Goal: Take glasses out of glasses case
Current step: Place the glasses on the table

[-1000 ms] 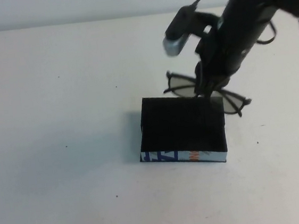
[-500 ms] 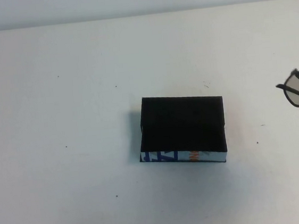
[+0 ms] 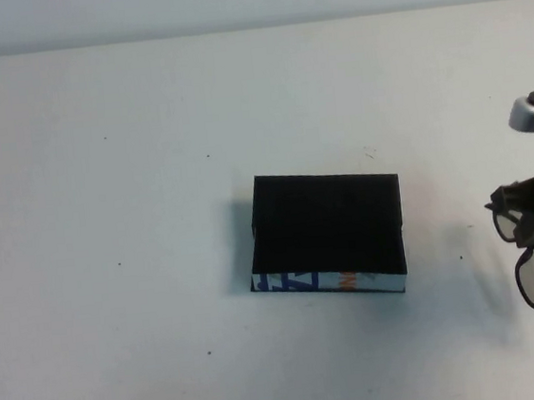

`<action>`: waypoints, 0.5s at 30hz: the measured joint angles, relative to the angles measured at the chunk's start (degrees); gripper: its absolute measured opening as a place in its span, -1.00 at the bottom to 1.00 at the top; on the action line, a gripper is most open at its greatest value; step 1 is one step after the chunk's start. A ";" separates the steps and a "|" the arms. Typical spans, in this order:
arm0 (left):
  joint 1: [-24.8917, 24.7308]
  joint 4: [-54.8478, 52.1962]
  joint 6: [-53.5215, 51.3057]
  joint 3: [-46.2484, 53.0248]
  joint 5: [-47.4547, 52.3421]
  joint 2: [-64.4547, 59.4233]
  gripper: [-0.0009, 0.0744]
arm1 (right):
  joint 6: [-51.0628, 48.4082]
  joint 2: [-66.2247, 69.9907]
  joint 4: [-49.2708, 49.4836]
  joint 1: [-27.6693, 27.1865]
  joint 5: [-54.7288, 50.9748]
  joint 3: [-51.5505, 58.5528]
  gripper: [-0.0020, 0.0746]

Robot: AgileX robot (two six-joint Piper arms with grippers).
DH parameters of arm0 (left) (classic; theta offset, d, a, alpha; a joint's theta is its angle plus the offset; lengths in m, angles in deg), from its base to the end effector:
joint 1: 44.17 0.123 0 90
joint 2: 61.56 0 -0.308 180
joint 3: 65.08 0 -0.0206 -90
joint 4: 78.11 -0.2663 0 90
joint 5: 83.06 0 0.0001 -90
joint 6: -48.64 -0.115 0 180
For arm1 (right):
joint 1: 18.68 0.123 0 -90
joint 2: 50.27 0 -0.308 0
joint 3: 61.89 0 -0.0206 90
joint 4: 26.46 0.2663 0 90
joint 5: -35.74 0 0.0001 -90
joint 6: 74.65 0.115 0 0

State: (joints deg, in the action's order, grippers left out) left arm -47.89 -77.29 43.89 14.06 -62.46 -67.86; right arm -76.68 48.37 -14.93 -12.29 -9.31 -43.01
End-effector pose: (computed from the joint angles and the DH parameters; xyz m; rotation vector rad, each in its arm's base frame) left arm 0.0680 -0.0050 0.1666 0.1278 1.8463 -0.0015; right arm 0.3232 0.0526 0.2144 -0.0374 2.8342 0.2494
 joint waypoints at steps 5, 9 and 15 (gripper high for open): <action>0.00 0.00 0.00 0.00 0.00 0.00 -0.99 | -1.12 6.46 0.11 2.16 3.00 0.00 -0.88; 0.00 0.00 0.00 0.00 0.00 0.00 -0.99 | -1.36 8.16 0.61 2.54 4.53 0.00 -0.74; 0.00 0.00 0.00 0.00 0.00 0.00 -0.99 | -1.36 6.88 0.84 2.65 4.64 0.00 -0.35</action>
State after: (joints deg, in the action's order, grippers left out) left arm -47.89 -77.29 43.89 14.06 -62.46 -67.86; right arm -78.04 55.24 -14.09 -9.64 -4.67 -43.01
